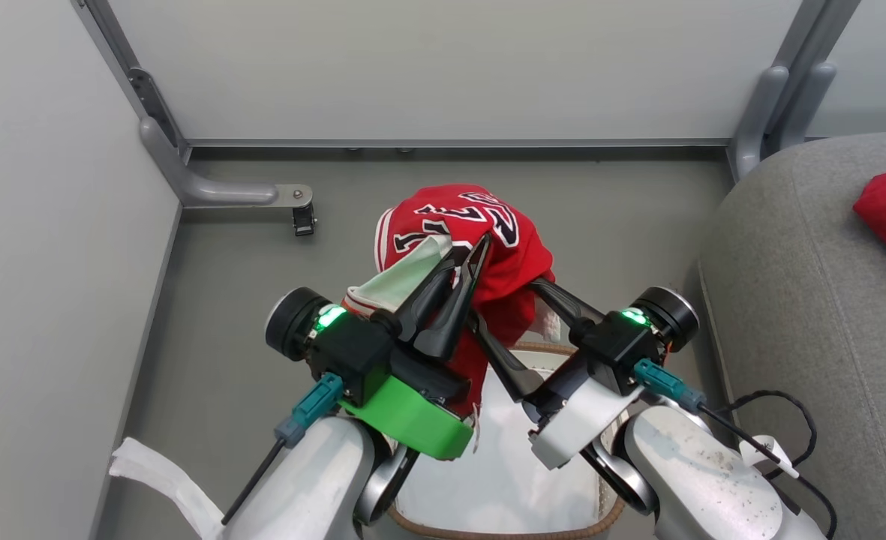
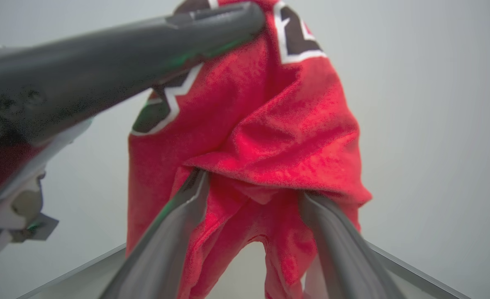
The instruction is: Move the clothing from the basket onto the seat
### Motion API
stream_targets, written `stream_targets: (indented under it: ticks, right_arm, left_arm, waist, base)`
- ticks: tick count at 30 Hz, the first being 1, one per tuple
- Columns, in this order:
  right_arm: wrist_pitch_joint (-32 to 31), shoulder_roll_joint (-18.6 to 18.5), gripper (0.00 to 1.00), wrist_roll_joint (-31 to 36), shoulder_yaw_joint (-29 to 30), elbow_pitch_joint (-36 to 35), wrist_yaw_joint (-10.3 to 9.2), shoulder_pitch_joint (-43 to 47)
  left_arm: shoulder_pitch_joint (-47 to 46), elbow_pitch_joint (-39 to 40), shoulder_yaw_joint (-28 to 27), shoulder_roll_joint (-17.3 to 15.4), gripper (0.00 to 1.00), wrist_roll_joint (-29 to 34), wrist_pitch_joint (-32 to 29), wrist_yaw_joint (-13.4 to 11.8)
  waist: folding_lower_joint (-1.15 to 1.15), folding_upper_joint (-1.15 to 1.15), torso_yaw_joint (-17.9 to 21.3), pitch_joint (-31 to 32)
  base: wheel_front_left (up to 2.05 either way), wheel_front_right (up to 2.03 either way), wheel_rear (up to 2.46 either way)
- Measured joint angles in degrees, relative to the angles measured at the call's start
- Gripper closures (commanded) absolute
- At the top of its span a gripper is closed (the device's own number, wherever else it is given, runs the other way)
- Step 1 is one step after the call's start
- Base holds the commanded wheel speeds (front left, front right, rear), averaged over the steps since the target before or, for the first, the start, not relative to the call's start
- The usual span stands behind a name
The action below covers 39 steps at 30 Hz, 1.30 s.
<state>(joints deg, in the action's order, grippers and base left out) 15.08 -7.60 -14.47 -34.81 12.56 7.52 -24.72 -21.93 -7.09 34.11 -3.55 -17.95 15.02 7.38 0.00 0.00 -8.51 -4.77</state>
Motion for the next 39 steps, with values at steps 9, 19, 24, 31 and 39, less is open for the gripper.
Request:
stream_targets:
  ticks: [9, 19, 24, 31, 39]
  right_arm:
    - [0.0, 1.0, 0.00, 0.5, 0.2, 0.1, 0.00, -0.6]
    - [0.0, 3.1, 1.00, 0.3, 1.6, 2.7, 0.00, -2.0]
    - [0.0, 3.7, 1.00, 0.2, 3.4, 2.9, 0.01, -1.9]
    - [0.0, 3.6, 1.00, 0.9, 6.6, 2.9, 0.01, -0.5]
    - [0.0, 2.9, 1.00, 2.3, 9.3, 0.1, 0.01, 1.2]
  left_arm:
    - [-0.1, -0.6, 2.7, 0.1, 1.00, -1.4, 0.0, 0.0]
    - [-0.2, -0.4, 6.8, 0.4, 1.00, -3.7, 0.0, 0.0]
    - [-0.3, -0.7, 7.0, 0.5, 1.00, -4.0, 0.0, 0.0]
    - [-0.2, -0.8, 5.6, 0.6, 1.00, -3.9, 0.0, 0.0]
    - [-0.1, -0.7, 4.8, 0.6, 1.00, -3.4, 0.0, 0.0]
  waist:
    - [0.00, 0.00, -1.8, -0.5]
    - [0.00, 0.00, -3.1, -0.9]
    - [0.00, 0.00, -4.1, -1.1]
    - [0.00, 0.00, -4.0, -1.1]
    - [0.00, 0.00, -2.6, -1.4]
  base:
    - [0.00, 0.00, 0.00]
    - [0.00, 0.00, 0.00]
    - [0.00, 0.00, 0.00]
    - [0.00, 0.00, 0.00]
    - [0.00, 0.00, 0.00]
